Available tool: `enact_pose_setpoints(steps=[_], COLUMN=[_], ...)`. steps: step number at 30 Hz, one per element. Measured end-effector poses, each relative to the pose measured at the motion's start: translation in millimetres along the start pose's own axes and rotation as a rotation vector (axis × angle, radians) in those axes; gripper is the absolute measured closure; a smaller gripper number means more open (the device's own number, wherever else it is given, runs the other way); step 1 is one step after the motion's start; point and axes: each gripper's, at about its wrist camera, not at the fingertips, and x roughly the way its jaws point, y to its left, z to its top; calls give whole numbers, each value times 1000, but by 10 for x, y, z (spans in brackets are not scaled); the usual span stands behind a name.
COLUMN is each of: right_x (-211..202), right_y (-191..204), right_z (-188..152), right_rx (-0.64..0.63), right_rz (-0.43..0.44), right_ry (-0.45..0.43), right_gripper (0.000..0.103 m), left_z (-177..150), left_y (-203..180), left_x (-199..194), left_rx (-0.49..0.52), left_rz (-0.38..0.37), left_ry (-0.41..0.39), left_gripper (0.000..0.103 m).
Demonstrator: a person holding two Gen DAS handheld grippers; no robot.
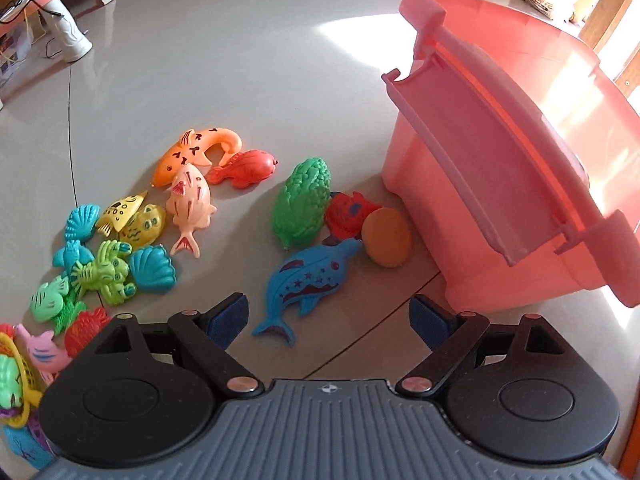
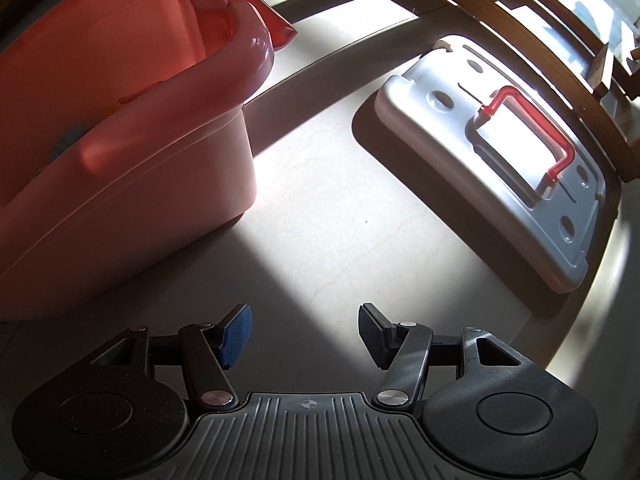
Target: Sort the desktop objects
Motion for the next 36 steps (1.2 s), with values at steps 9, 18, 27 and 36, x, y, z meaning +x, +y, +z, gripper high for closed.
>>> enact_pose_setpoints(steps=[9,18,27,36], right_x=[71,50,-21,-147], right_y=[21,-149,-181,-213], right_z=[18,-7,-25,-48], right_rx=[24,90,118,140], right_rz=[7,-7,10,33], right_ry=[2,1,5,-6], right_gripper=[47,47,47,47], left_z=[125,127,104,-186], left_y=[-5,-104,-145,-144], left_x=[225,345,257,4], left_rx=[64,132,133,32], left_rz=[-9,16,36,51], left_ry=[35,81,103,88], left_gripper=[13,35,67,67])
